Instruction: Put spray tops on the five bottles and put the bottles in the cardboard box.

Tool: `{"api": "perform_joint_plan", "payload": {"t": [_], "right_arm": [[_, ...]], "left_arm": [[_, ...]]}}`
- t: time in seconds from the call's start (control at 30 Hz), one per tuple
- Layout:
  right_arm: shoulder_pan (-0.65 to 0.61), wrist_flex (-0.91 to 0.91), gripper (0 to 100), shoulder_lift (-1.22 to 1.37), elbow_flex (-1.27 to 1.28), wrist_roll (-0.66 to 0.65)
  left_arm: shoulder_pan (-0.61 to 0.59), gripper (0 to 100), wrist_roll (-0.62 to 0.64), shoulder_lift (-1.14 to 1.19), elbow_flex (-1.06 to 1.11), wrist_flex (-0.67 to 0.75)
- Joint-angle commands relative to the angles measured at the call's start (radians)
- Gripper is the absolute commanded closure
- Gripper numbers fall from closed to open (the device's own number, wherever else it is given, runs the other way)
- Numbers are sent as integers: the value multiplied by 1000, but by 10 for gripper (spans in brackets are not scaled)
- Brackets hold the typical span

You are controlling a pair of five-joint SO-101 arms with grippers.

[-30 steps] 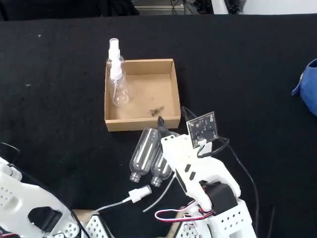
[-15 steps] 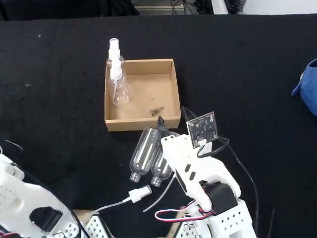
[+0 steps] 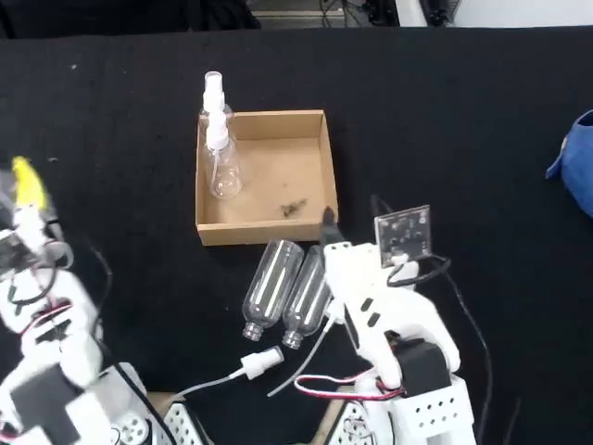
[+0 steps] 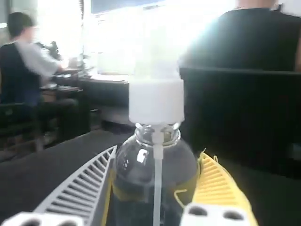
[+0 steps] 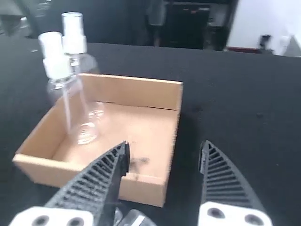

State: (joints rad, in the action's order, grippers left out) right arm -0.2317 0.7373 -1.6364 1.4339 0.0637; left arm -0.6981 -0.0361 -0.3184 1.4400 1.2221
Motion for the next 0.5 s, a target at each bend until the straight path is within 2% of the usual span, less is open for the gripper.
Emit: {"api": "perform_joint_plan", "payload": {"t": [0.0, 0.17, 0.47], "right_arm": [[49, -74, 779, -7, -38, 2], [95, -141, 779, -5, -7, 3], [104, -149, 779, -5, -7, -3]], "left_arm": [[168, 971, 8, -186, -30, -206], [323, 971, 9, -336, -113, -474], [519, 971, 11, -500, -56, -568]]}}
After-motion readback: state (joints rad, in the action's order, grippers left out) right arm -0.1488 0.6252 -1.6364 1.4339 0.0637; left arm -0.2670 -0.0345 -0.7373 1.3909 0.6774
